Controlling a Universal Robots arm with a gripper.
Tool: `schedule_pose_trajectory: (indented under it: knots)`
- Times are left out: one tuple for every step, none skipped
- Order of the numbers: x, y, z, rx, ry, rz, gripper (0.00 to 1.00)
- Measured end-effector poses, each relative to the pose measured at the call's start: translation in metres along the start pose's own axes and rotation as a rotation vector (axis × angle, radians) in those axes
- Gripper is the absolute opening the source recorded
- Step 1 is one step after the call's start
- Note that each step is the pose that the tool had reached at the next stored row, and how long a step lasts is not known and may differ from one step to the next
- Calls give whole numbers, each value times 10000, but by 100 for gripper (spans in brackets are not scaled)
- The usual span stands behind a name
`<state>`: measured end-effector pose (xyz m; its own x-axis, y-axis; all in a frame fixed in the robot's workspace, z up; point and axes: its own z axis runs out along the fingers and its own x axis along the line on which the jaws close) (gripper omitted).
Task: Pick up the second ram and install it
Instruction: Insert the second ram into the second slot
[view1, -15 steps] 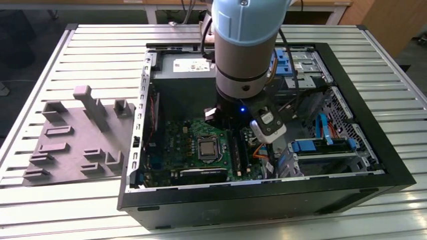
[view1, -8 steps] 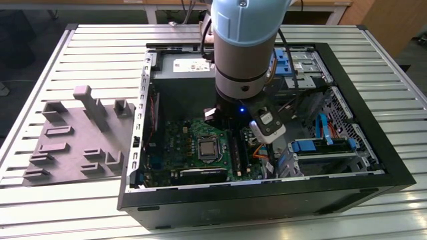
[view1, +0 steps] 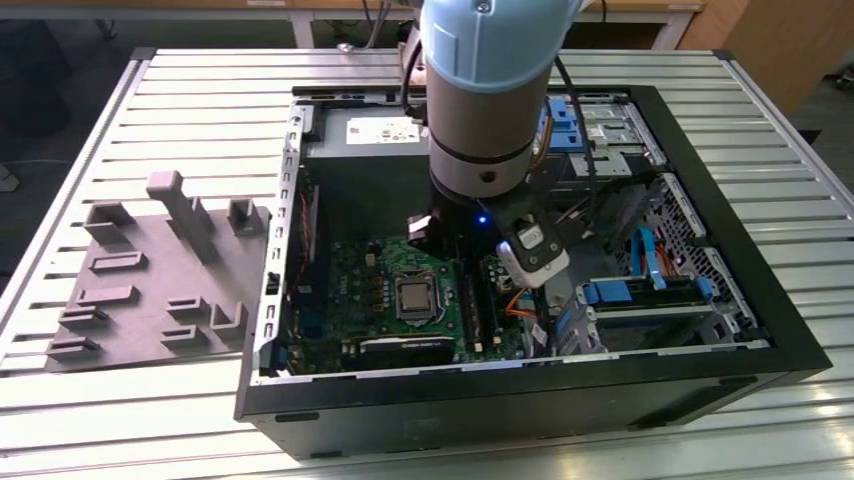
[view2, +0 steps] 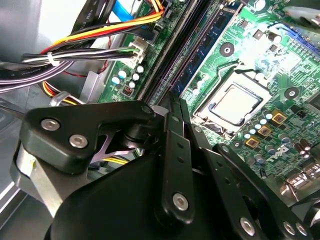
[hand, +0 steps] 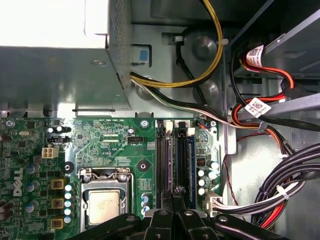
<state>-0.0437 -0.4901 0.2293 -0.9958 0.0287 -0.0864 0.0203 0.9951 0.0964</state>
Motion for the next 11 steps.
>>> schedule_pose_trajectory:
  knots:
    - [0, 1, -1, 2, 0, 3, 11]
    - [0, 2, -3, 5, 0, 4, 11]
    - [0, 3, -6, 5, 0, 5, 11]
    - [-1, 4, -8, 6, 0, 4, 11]
    - [0, 4, -8, 4, -1, 4, 11]
    - [-1, 4, -8, 4, -2, 4, 11]
    - [-6, 4, -9, 6, -1, 4, 11]
    - [-13, 4, -8, 7, 0, 5, 11]
    - [-19, 5, -8, 7, 1, 4, 11]
    - [-25, 5, -7, 6, 1, 4, 11]
    - [-27, 5, -7, 6, 1, 4, 11]
